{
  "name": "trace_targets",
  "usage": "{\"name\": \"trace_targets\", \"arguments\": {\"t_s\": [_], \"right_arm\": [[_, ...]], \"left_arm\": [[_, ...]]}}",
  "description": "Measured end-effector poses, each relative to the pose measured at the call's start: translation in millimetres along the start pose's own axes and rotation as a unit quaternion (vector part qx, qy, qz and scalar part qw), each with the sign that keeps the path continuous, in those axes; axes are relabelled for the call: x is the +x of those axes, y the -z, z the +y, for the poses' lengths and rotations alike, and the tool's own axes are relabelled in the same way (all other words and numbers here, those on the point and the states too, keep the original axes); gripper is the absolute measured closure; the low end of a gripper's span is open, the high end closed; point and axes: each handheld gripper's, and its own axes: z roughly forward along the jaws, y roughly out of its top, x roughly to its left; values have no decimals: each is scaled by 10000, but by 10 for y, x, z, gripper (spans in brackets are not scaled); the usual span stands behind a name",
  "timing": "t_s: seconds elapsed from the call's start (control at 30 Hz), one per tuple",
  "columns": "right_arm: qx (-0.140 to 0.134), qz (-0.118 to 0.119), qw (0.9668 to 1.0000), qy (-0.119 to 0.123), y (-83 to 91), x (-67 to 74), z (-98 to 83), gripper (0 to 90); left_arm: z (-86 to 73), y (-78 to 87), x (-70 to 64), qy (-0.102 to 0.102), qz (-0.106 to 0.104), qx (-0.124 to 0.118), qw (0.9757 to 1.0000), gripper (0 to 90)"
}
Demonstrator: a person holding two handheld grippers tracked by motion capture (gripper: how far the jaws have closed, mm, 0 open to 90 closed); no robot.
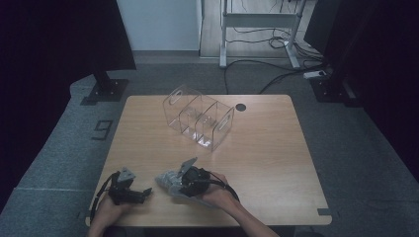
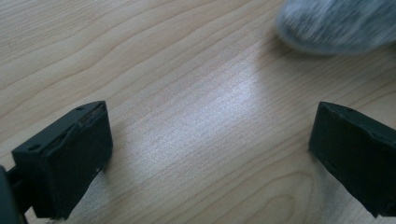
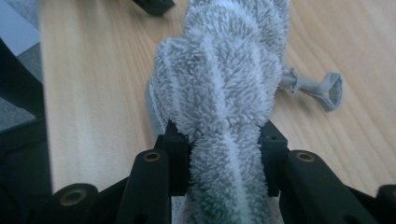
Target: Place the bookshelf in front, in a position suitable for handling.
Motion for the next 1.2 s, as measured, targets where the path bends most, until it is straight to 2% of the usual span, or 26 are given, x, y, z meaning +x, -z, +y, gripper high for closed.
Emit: {"name": "trace_targets", "arguments": {"t_s": [0.27,0.53,0.87,1.2], "right_arm": [[-100,-10,9999,48,214,28,128,641],[-165,-129,9998,10,412,-26,226,638],[-154,-229,9996,-55,511,-99,141,639],[-204,-442,9985,-248,710,-213,-39,644]], "left_arm": [[0,-1,-1,3,4,-6,10000,0],[-1,-2,-2,9,8,-15,10000,0],[-1,-2,-1,6,8,-15,10000,0],[-1,-2,-1,3,6,-12,10000,0]]}}
